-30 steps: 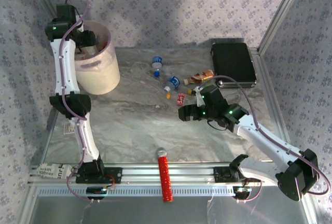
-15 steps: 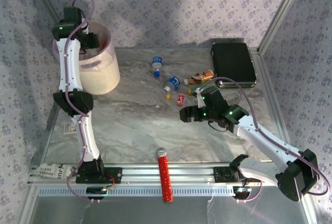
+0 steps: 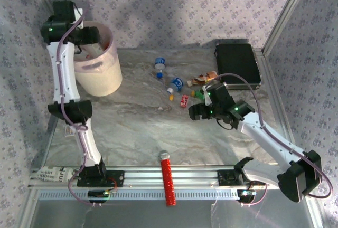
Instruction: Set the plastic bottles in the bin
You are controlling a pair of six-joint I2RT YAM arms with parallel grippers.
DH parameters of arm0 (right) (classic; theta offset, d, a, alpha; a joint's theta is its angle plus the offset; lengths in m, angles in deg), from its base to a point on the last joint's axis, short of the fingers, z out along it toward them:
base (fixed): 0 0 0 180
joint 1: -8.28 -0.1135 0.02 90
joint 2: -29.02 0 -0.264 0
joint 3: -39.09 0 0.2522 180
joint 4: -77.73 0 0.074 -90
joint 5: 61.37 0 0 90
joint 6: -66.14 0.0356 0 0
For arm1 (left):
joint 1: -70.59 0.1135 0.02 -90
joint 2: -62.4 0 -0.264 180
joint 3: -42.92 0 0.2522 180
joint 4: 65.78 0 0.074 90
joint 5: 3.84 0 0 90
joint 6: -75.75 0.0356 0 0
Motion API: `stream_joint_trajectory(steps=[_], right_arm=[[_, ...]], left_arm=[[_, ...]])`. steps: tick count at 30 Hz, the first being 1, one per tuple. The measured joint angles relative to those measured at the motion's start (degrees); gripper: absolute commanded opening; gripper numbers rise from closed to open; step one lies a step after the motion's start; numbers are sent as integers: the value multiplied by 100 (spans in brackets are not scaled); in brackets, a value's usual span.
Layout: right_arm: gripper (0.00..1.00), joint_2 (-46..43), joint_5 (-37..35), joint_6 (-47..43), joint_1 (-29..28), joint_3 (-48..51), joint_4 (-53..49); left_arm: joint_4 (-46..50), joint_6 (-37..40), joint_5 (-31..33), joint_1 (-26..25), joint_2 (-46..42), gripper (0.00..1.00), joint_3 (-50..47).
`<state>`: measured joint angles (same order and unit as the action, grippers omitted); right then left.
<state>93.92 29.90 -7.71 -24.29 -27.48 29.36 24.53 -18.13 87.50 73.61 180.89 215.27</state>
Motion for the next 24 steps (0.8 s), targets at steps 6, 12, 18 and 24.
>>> stream_joint_trajectory(steps=[6,12,18,24], right_arm=[[94,173,-323,-780,59,2,120],[96,601,-109,-1784,232,-7,358],[86,1185,299,-2715,422,-203,490],[87,2087,444,-3366,540,-713,511]], left_arm=[[17,26,96,-442,-903,86,-15],[160,39,175,-1478,-1523,86,-293],[-1141,-149,92,-2424,-3327,85,-3515],[-2643,-970,-258,-2433,-4946,85,-6301]])
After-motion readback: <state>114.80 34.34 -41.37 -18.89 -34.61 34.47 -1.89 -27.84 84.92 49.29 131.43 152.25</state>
